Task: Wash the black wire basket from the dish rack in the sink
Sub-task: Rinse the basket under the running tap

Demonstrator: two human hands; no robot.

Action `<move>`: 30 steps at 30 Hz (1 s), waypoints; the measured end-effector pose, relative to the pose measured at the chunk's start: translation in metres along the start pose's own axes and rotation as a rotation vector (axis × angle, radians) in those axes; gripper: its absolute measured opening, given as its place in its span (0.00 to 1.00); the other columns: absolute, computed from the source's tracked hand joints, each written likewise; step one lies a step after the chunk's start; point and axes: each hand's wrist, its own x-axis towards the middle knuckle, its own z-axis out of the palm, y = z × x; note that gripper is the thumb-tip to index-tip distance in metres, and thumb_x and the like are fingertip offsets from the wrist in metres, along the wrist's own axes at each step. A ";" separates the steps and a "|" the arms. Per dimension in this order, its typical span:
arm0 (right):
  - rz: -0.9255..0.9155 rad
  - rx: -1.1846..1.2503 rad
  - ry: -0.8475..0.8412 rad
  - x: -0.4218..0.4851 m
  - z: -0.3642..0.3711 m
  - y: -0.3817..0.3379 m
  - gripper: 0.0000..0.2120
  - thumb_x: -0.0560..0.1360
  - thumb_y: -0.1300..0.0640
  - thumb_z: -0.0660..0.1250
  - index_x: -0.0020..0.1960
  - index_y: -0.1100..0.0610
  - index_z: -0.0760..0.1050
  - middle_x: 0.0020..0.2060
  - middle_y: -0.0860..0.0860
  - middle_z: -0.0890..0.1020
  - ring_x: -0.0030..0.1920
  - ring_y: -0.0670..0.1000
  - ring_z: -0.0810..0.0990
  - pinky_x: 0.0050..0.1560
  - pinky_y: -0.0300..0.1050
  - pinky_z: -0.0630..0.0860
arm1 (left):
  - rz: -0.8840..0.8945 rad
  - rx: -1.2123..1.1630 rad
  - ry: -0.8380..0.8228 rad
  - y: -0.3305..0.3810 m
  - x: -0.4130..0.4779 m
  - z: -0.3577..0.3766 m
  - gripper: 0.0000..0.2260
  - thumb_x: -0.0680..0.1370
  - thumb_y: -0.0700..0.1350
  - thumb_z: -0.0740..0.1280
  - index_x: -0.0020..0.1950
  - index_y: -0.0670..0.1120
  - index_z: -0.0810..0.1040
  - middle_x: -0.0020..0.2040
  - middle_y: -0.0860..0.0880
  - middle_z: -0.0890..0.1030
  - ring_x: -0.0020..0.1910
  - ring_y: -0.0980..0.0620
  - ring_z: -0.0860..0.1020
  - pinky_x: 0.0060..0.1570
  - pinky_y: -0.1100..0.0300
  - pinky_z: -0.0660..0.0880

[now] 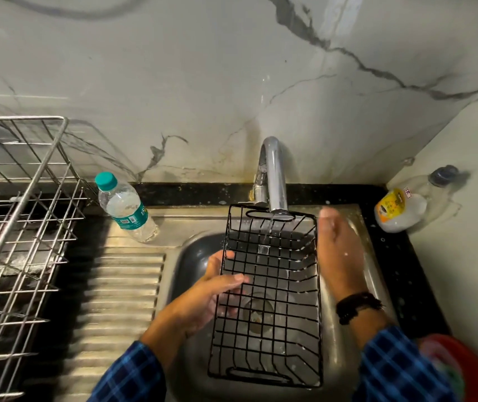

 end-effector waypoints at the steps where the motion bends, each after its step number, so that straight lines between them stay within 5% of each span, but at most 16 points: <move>1: 0.257 0.292 -0.102 0.003 0.005 0.010 0.22 0.82 0.35 0.50 0.54 0.50 0.75 0.51 0.53 0.82 0.46 0.50 0.79 0.40 0.44 0.73 | 0.009 -0.018 0.015 0.002 -0.001 -0.001 0.30 0.70 0.49 0.72 0.70 0.58 0.68 0.61 0.42 0.83 0.59 0.40 0.81 0.51 0.46 0.81; 3: 0.794 0.869 -0.455 0.002 0.016 0.027 0.33 0.79 0.30 0.48 0.63 0.54 0.75 0.64 0.60 0.78 0.57 0.61 0.79 0.51 0.56 0.77 | 0.002 -0.099 0.023 0.005 -0.003 0.001 0.29 0.70 0.47 0.71 0.70 0.55 0.69 0.62 0.38 0.82 0.59 0.37 0.82 0.52 0.41 0.81; 5: 0.980 1.139 -0.658 -0.008 0.027 0.035 0.40 0.79 0.31 0.48 0.72 0.63 0.72 0.67 0.65 0.76 0.65 0.67 0.77 0.57 0.67 0.78 | -0.023 -0.169 0.001 0.009 -0.005 0.005 0.25 0.71 0.47 0.71 0.68 0.53 0.72 0.62 0.35 0.81 0.58 0.36 0.82 0.55 0.34 0.79; 8: 0.938 1.213 -0.701 -0.015 0.039 0.019 0.39 0.78 0.33 0.52 0.67 0.65 0.76 0.66 0.67 0.77 0.67 0.67 0.75 0.58 0.67 0.77 | -0.074 -0.241 0.017 0.018 -0.004 0.010 0.12 0.74 0.49 0.71 0.57 0.51 0.83 0.58 0.36 0.83 0.55 0.35 0.81 0.62 0.28 0.72; 11: 0.912 1.181 -0.747 -0.013 0.049 0.016 0.40 0.68 0.30 0.66 0.58 0.65 0.81 0.58 0.66 0.80 0.56 0.66 0.81 0.64 0.70 0.69 | -0.177 -0.321 0.020 0.020 -0.002 0.008 0.17 0.73 0.54 0.66 0.55 0.47 0.85 0.56 0.36 0.83 0.53 0.36 0.81 0.62 0.33 0.73; 16: 0.906 1.266 -0.748 -0.005 0.063 0.005 0.35 0.74 0.30 0.55 0.53 0.61 0.79 0.46 0.61 0.79 0.43 0.60 0.80 0.45 0.57 0.79 | -0.180 -0.534 -0.047 0.014 0.006 0.010 0.22 0.73 0.56 0.63 0.63 0.46 0.78 0.64 0.36 0.80 0.59 0.35 0.80 0.61 0.35 0.73; 22: 0.822 1.262 -0.582 0.013 0.059 0.012 0.28 0.83 0.39 0.52 0.67 0.59 0.75 0.61 0.60 0.82 0.63 0.61 0.80 0.66 0.66 0.71 | -0.105 -0.429 0.087 0.018 0.003 -0.008 0.18 0.72 0.56 0.64 0.52 0.46 0.84 0.56 0.37 0.84 0.56 0.36 0.82 0.57 0.36 0.77; 27: 0.867 1.241 -0.637 0.000 0.068 0.005 0.21 0.69 0.41 0.76 0.49 0.57 0.79 0.42 0.55 0.81 0.42 0.56 0.80 0.48 0.55 0.82 | -0.140 -0.332 0.105 0.018 -0.002 0.000 0.16 0.74 0.56 0.67 0.45 0.47 0.89 0.52 0.40 0.85 0.55 0.37 0.81 0.57 0.36 0.77; 30: 0.821 1.333 -0.658 -0.007 0.069 0.015 0.21 0.78 0.40 0.65 0.55 0.58 0.79 0.50 0.57 0.81 0.49 0.58 0.79 0.56 0.61 0.79 | -0.059 -0.355 0.118 0.018 -0.004 -0.002 0.18 0.74 0.54 0.67 0.61 0.49 0.81 0.56 0.38 0.85 0.57 0.34 0.82 0.58 0.32 0.76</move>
